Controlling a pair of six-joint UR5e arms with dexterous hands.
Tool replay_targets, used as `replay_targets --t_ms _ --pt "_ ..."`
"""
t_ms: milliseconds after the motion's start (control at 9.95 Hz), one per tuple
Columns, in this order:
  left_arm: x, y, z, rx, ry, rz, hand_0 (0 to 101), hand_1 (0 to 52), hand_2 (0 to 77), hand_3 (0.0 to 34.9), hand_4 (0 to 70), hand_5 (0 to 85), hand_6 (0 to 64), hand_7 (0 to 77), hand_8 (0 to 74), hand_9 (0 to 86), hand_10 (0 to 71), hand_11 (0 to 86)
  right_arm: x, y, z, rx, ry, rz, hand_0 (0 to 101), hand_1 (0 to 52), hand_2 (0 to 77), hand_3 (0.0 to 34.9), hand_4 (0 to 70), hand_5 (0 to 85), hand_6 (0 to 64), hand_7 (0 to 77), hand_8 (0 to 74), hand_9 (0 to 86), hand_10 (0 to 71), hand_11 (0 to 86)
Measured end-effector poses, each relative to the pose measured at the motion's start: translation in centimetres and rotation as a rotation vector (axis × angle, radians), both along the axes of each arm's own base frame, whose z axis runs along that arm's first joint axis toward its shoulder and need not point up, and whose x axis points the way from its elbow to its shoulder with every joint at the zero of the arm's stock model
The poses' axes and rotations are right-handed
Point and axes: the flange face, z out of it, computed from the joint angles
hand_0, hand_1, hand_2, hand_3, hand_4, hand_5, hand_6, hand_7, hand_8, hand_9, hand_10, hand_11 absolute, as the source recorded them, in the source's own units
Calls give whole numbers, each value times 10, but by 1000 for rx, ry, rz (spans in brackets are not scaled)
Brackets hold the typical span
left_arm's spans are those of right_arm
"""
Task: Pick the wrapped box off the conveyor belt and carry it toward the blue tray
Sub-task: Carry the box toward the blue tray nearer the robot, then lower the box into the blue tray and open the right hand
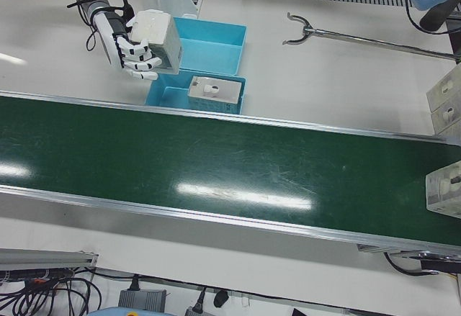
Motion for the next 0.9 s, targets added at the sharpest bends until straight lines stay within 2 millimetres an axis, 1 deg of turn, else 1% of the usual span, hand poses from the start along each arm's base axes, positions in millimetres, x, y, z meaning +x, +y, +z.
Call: replay_targets --t_ms 101,201,302,402,503,603,704,804,905 --pt "0 0 0 0 0 0 0 0 11 0 0 11 0 0 0 0 5 0 -2 1 2 -1 1 -1 467 16 327 0 169 698 349 698 267 415 158 245" --pt "0 0 0 0 0 0 0 0 11 0 0 11 0 0 0 0 5 0 -3 2 3 -2 2 -2 467 16 327 0 169 698 349 698 267 415 158 245" --pt "0 0 0 0 0 0 0 0 5 0 0 11 0 0 0 0 0 0 -3 3 4 -2 2 -3 467 27 305 0 158 709 349 524 136 251 93 164" --pt "0 0 0 0 0 0 0 0 5 0 0 11 0 0 0 0 5 0 -3 3 4 -2 1 -4 468 180 316 0 153 633 300 442 93 175 93 142" --pt "0 0 0 0 0 0 0 0 5 0 0 11 0 0 0 0 5 0 -2 3 4 -2 -1 -5 477 245 338 0 93 431 136 267 22 38 44 93" --pt "0 0 0 0 0 0 0 0 11 0 0 11 0 5 0 0 0 0 -2 3 4 -2 -3 -6 477 245 338 0 93 431 136 267 22 38 44 93" --pt "0 0 0 0 0 0 0 0 5 0 0 11 0 5 0 0 0 0 -2 3 4 -3 -4 -6 453 267 344 41 87 305 71 207 0 16 44 71" --pt "0 0 0 0 0 0 0 0 5 0 0 11 0 5 0 0 0 0 -2 3 4 -3 -3 -6 466 213 262 119 38 82 33 38 0 16 27 49" --pt "0 0 0 0 0 0 0 0 11 0 0 11 0 5 0 0 5 0 -2 3 5 -4 -2 -6 477 191 289 158 27 44 33 38 0 16 27 49"
